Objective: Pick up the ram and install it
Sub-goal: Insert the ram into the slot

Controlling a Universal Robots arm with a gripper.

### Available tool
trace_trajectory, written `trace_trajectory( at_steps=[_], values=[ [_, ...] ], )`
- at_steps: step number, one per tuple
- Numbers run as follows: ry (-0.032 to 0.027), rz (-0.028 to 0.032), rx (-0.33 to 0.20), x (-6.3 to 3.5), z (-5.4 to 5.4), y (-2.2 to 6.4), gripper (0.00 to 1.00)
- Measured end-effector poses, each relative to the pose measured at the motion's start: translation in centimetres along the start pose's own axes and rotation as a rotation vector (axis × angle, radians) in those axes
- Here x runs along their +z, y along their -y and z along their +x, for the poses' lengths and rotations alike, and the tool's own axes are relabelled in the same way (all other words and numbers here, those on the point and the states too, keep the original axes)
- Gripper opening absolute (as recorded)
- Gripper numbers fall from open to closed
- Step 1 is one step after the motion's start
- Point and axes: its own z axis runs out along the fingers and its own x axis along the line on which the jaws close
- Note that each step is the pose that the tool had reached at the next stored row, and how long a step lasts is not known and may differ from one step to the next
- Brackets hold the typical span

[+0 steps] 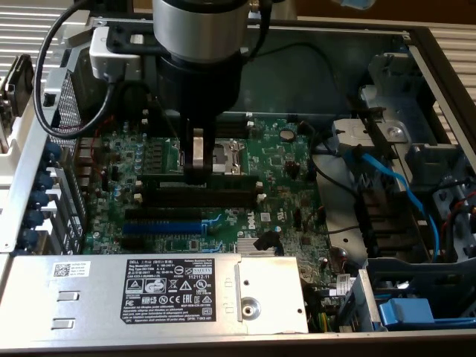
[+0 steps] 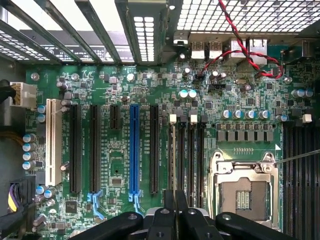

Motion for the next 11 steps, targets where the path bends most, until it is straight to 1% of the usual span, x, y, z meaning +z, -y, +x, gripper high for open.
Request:
trace_trajectory(
  at_steps=[2, 4, 7, 9, 11],
  values=[
    [0.0010, -0.0031, -0.001, -0.02, 0.01, 0.34, 0.12],
    [0.0014, -0.0048, -0.003, -0.01, 0.02, 0.39, 0.12],
    [0.0016, -0.0100, -0.006, 0.02, 0.05, 0.42, 0.12],
    [0.0017, -0.0146, -0.009, 0.07, 0.05, 0.43, 0.12],
    [0.0016, -0.0206, -0.011, 0.13, 0.06, 0.48, 0.12]
  ],
)
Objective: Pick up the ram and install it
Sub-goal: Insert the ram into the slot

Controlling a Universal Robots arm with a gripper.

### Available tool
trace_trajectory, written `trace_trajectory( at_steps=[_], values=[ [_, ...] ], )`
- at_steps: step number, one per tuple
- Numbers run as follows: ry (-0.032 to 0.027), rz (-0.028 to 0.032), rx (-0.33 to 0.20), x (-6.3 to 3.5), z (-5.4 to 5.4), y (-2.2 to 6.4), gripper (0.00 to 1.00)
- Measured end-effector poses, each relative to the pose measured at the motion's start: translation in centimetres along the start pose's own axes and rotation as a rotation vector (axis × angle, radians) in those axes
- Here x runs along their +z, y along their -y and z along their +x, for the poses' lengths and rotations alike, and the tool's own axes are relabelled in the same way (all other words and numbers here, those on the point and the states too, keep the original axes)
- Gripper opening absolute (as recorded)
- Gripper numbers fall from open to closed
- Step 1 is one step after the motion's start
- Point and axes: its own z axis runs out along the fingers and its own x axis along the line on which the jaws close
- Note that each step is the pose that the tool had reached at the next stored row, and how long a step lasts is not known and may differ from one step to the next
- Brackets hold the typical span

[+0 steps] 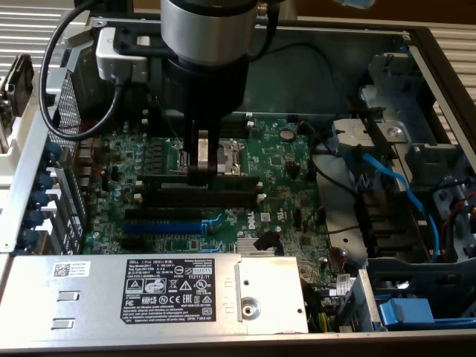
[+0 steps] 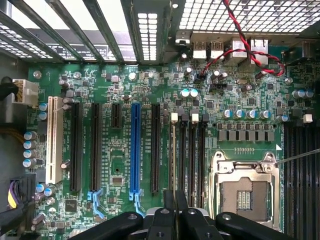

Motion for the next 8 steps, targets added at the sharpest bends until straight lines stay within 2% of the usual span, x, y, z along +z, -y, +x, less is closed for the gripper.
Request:
trace_trajectory(
  at_steps=[2, 8],
  values=[
    [-0.0003, -0.0054, -0.002, 0.02, 0.00, 0.11, 0.12],
    [-0.0003, -0.0069, -0.006, 0.03, 0.00, 0.34, 0.12]
  ],
)
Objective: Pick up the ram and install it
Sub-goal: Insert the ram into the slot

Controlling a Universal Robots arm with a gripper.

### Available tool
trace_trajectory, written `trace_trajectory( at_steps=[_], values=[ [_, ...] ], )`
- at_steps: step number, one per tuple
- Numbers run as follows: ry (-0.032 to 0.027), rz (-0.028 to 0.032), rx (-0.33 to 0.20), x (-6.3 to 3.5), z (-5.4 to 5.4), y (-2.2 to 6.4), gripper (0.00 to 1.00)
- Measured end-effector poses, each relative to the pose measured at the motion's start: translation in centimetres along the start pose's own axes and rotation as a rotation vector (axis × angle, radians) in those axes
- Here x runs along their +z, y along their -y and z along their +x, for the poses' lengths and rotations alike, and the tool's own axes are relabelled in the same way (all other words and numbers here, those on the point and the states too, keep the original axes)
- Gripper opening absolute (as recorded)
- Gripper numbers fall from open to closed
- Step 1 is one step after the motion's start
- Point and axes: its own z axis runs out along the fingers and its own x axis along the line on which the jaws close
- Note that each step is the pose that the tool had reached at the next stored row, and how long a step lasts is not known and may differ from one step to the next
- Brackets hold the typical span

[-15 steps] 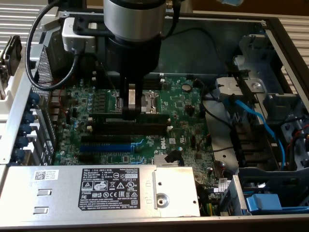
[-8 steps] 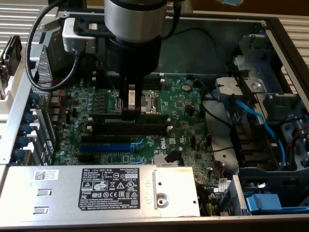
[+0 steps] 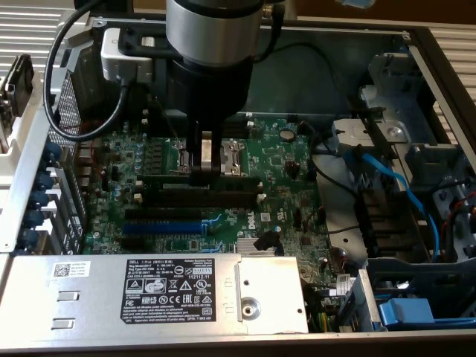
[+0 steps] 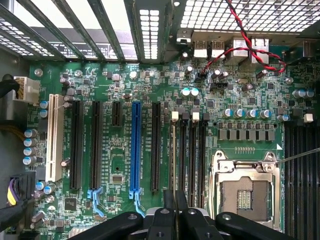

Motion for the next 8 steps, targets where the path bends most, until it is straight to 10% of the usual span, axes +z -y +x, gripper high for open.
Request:
trace_trajectory(
  at_steps=[8],
  values=[
    [-0.0006, 0.0026, -0.001, 0.04, 0.02, -0.09, 0.12]
  ],
)
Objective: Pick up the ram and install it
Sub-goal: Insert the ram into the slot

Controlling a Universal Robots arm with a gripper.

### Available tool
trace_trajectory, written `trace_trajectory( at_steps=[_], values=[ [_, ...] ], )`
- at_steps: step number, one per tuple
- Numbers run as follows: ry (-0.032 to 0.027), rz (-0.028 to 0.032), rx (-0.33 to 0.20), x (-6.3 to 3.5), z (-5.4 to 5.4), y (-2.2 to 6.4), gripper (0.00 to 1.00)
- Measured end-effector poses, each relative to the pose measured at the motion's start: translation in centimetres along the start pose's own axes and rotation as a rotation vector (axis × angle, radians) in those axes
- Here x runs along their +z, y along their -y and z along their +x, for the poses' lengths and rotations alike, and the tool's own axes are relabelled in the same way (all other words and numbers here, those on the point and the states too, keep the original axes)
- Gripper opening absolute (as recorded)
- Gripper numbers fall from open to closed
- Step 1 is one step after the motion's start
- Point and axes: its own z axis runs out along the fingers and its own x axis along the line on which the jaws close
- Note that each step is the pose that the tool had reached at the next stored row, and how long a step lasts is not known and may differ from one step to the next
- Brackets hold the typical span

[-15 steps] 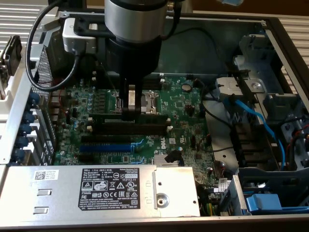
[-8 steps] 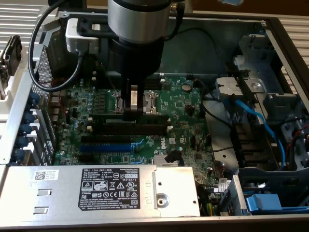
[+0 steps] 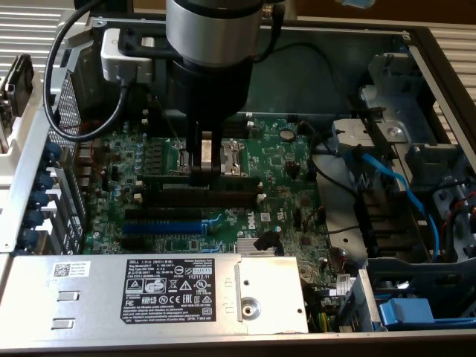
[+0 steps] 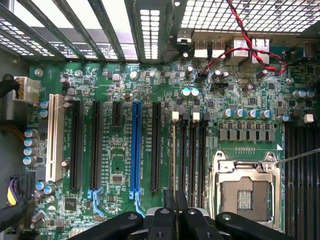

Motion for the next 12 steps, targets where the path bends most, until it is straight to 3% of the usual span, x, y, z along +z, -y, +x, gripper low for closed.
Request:
trace_trajectory(
  at_steps=[2, 5, 12],
  values=[
    [-0.0003, 0.0067, 0.000, 0.00, 0.00, -0.08, 0.12],
    [-0.0002, 0.0257, -0.001, 0.02, -0.01, -0.21, 0.12],
    [-0.0001, 0.0338, -0.001, 0.13, -0.01, -0.49, 0.12]
  ],
)
